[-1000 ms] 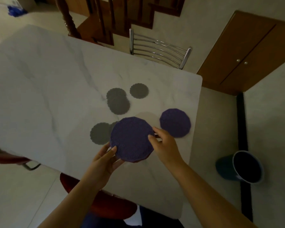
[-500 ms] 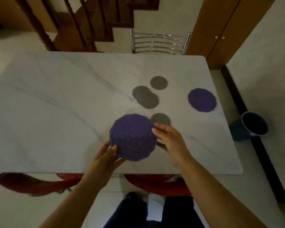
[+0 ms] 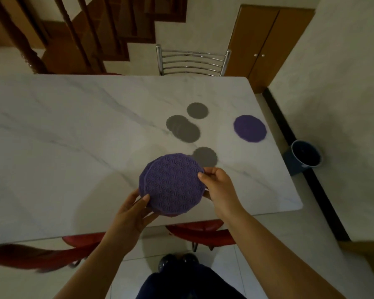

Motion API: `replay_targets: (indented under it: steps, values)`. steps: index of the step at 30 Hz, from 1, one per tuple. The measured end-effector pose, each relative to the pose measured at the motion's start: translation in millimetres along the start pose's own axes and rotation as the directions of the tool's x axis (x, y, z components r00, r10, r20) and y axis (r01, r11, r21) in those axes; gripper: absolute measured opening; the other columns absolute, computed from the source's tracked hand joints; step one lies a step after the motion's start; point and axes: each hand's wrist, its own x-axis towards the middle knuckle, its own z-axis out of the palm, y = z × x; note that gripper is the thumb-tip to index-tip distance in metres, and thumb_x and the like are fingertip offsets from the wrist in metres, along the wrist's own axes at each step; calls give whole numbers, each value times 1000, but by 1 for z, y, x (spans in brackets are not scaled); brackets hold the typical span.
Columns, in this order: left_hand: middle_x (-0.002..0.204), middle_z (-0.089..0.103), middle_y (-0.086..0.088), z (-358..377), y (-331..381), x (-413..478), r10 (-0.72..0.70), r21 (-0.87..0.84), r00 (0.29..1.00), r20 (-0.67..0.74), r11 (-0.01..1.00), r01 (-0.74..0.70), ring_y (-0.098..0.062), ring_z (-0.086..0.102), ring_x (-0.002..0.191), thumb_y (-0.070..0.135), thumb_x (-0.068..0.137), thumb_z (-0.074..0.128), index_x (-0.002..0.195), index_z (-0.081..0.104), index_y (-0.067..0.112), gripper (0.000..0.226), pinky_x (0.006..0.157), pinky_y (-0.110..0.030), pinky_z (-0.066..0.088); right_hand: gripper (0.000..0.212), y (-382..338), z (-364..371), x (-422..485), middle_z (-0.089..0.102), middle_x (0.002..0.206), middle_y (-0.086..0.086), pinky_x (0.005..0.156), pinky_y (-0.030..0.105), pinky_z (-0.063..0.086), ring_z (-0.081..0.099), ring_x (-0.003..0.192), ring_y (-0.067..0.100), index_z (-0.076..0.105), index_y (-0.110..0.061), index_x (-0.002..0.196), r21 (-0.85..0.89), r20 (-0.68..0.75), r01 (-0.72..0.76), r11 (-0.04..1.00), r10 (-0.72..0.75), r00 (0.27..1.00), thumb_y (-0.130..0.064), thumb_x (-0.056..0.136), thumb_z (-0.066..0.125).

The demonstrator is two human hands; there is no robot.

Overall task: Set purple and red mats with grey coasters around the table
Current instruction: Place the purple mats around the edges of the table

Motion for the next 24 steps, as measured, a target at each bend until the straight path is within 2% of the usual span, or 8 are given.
replay_targets:
  steps: [3, 6, 9, 11, 14, 19, 21, 24]
  values:
    - [103, 74, -9, -4, 0, -1, 10, -27, 1000, 15, 1000, -9, -25, 72, 88, 15, 80, 60, 118, 61, 10, 38, 72, -34, 60, 6, 1, 0, -3, 67, 104, 7, 85, 47, 56, 66, 97, 21, 58, -19, 95, 35, 36, -3, 999, 2, 999, -20, 90, 59]
    - [104, 74, -10, -5, -2, -2, 30, -49, 999, 24, 998, -29, -25, 72, 89, 15, 81, 59, 114, 64, 12, 33, 73, -34, 60, 6, -1, -3, -4, 66, 104, 8, 84, 42, 56, 66, 96, 20, 58, -18, 94, 52, 37, 11, 999, -13, 999, -18, 89, 60]
    - [108, 73, -9, -6, -1, 0, 44, -104, 999, 5, 994, -44, -27, 71, 94, 13, 83, 58, 114, 62, 12, 32, 72, -34, 60, 6, -9, -13, 0, 68, 100, 8, 78, 34, 56, 66, 91, 19, 60, -15, 93, 112, -23, 47, 993, -45, 999, -12, 87, 62]
    - [110, 72, -8, -10, 0, 3, 48, -128, 998, -38, 990, -52, -26, 71, 94, 14, 82, 59, 114, 62, 13, 32, 70, -33, 60, 7, -17, -23, 3, 69, 98, 8, 69, 30, 56, 67, 86, 17, 61, -10, 94, 220, -11, 21, 975, -19, 1000, -9, 87, 62]
    - [115, 69, -9, -21, 3, 7, 52, -142, 993, -102, 988, -66, -26, 71, 96, 16, 83, 58, 115, 61, 15, 32, 70, -32, 60, 9, -23, -44, 10, 70, 96, 8, 64, 29, 58, 70, 82, 17, 61, -8, 96, 314, -27, 5, 950, 4, 1000, -5, 88, 60]
    - [113, 72, -8, -35, 1, 8, 60, -162, 987, -152, 983, -84, -25, 72, 93, 17, 85, 57, 113, 65, 18, 29, 67, -30, 60, 29, -5, -90, 24, 66, 112, 14, 79, 39, 56, 65, 103, 29, 57, 3, 116, 373, -202, 18, 928, 62, 977, -5, 87, 59]
    - [112, 72, -6, -37, 0, 6, 63, -153, 986, -154, 984, -87, -25, 72, 94, 18, 84, 57, 119, 61, 17, 35, 68, -30, 60, 25, 12, -103, 30, 63, 113, 16, 80, 40, 54, 61, 105, 31, 57, 4, 111, 356, -264, -19, 934, 120, 957, -4, 87, 58]
    - [114, 72, -5, -35, -5, 5, 51, -123, 988, -149, 990, -69, -26, 71, 97, 19, 83, 59, 119, 61, 17, 36, 70, -32, 60, 7, 41, -109, 35, 62, 95, 15, 76, 37, 52, 56, 101, 33, 60, -2, 89, 371, -282, -103, 923, 218, 934, 1, 89, 54]
